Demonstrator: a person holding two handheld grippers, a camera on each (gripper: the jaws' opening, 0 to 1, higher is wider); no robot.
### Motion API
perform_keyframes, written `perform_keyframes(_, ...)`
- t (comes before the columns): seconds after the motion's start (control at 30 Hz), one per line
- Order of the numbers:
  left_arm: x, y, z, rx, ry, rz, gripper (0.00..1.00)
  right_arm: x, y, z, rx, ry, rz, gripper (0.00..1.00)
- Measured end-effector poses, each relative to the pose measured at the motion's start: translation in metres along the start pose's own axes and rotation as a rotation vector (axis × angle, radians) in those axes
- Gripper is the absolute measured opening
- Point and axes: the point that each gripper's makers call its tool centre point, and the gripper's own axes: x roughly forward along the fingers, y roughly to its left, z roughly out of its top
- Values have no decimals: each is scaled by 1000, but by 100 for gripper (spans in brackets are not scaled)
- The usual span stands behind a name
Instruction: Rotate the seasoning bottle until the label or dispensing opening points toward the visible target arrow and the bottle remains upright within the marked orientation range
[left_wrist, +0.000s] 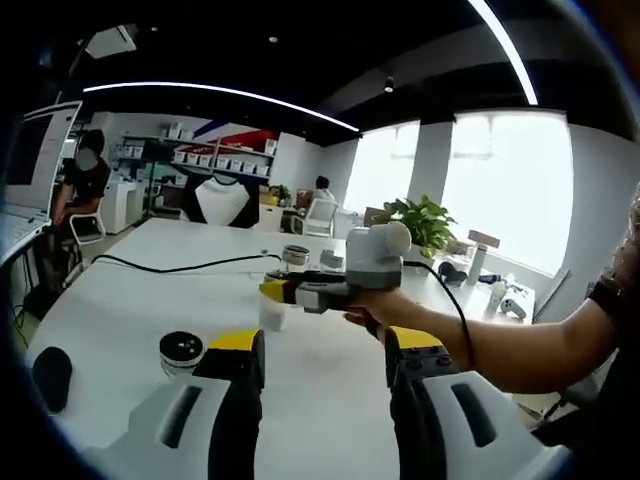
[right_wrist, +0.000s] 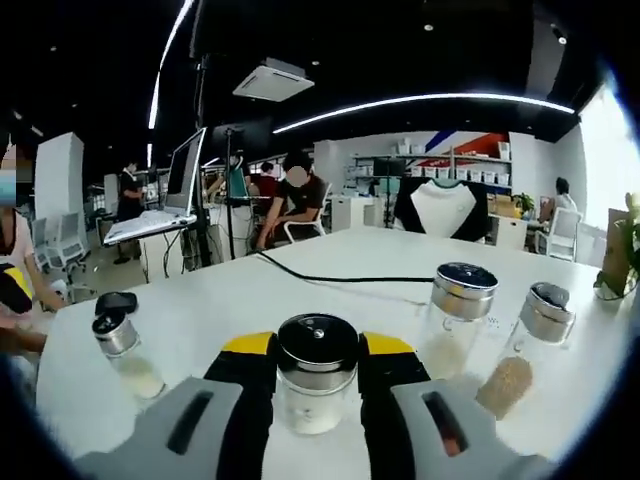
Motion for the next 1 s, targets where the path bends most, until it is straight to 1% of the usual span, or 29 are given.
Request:
perform_keyframes(0.07, 3, -7, -6, 0, 13, -21, 51, -16, 12, 0, -6, -5, 43, 28)
perform_keyframes(0.13, 5, -11, -12, 8, 31, -35, 51, -28, 21, 0, 0, -12, 73, 28)
perform_keyframes(0.23, 10, -16, -26, 15, 67, -55, 51, -56, 43, 4, 7, -31, 129, 28)
perform_keyframes(0.3, 11, -17, -31, 18, 83, -58, 51, -73, 56, 6, 5, -42, 157, 28)
perform_keyframes(0.37, 13, -20, -36, 32, 100, -71, 51, -94, 73, 10, 9, -55, 192, 28)
perform_keyframes(0.4, 14, -21, -37, 36, 105, -73, 51, -98, 76, 10, 9, -56, 198, 28)
perform_keyframes(0.47, 15, -26, -40, 50, 121, -93, 51, -114, 90, 13, 17, -68, 236, 28)
perform_keyframes(0.5, 15, -28, -40, 59, 124, -102, 51, -123, 97, 16, 28, -77, 258, 28)
perform_keyframes(0.53, 15, -31, -41, 69, 132, -112, 51, -126, 99, 17, 32, -80, 265, 28)
perform_keyframes(0.6, 15, -36, -42, 109, 144, -132, 51, -144, 111, 22, 50, -97, 296, 28)
perform_keyframes(0.67, 13, -43, -41, 134, 145, -154, 52, -155, 119, 27, 62, -117, 319, 28)
perform_keyframes(0.7, 12, -51, -39, 165, 140, -193, 52, -162, 124, 29, 79, -125, 345, 28)
perform_keyframes(0.73, 11, -58, -37, 185, 131, -217, 52, -168, 129, 32, 101, -137, 366, 28)
perform_keyframes(0.83, 9, -70, -32, 222, 114, -259, 50, -179, 135, 36, 136, -153, 398, 28)
perform_keyframes(1.0, 9, -80, -29, 247, 98, -290, 41, -187, 144, 40, 147, -164, 437, 28)
